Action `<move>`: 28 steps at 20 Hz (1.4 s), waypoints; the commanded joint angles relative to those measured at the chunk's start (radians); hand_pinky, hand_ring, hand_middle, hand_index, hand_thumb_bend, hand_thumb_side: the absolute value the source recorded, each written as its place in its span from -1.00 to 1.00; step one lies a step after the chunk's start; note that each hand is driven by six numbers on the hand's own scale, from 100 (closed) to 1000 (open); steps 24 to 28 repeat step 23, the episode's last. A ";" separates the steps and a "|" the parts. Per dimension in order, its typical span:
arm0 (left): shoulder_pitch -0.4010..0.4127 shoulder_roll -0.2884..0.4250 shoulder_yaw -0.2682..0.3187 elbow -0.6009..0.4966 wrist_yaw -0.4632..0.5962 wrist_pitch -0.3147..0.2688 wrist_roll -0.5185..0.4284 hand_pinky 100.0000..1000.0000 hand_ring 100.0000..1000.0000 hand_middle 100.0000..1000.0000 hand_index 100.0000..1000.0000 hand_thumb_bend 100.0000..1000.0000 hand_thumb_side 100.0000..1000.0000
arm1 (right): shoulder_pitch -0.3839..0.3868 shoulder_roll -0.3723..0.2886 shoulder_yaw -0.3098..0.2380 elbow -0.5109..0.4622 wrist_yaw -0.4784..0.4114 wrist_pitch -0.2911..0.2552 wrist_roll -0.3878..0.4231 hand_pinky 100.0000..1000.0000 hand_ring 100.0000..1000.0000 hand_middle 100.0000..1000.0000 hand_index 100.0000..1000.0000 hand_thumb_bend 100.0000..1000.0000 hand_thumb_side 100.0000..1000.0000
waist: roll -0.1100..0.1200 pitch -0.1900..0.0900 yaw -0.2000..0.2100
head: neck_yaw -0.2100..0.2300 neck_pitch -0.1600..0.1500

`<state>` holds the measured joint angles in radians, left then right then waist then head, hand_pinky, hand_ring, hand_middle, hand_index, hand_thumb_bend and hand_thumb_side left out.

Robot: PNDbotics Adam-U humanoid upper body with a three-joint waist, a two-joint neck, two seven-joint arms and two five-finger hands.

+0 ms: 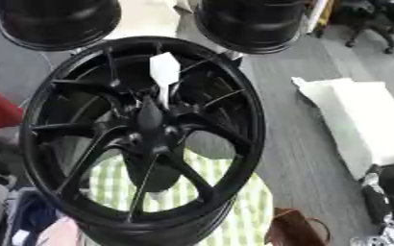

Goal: Pull the pin out of the wheel hub.

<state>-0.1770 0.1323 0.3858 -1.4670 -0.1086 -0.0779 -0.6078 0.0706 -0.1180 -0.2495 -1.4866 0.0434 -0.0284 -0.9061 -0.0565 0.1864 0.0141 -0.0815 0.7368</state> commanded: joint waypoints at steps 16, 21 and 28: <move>-0.011 0.012 0.001 0.012 -0.005 -0.020 0.006 0.09 0.16 0.00 0.62 -1.00 0.24 | -0.010 -0.014 -0.002 0.013 0.026 0.013 -0.001 -0.56 -0.09 0.51 0.43 -0.07 -0.60 | 0.009 -0.011 -0.007 | 0.009 -0.003; -0.010 0.013 0.002 0.013 -0.005 -0.022 0.009 0.09 0.16 0.00 0.62 -1.00 0.24 | -0.013 -0.013 -0.002 0.013 0.029 0.013 -0.001 -0.57 -0.09 0.51 0.42 -0.07 -0.59 | 0.010 -0.010 -0.010 | 0.009 -0.003; -0.010 0.013 0.003 0.012 -0.005 -0.022 0.009 0.09 0.16 0.00 0.62 -1.00 0.23 | -0.014 -0.013 -0.001 0.012 0.030 0.013 -0.001 -0.56 -0.09 0.51 0.42 -0.07 -0.60 | 0.010 -0.011 -0.011 | 0.009 -0.002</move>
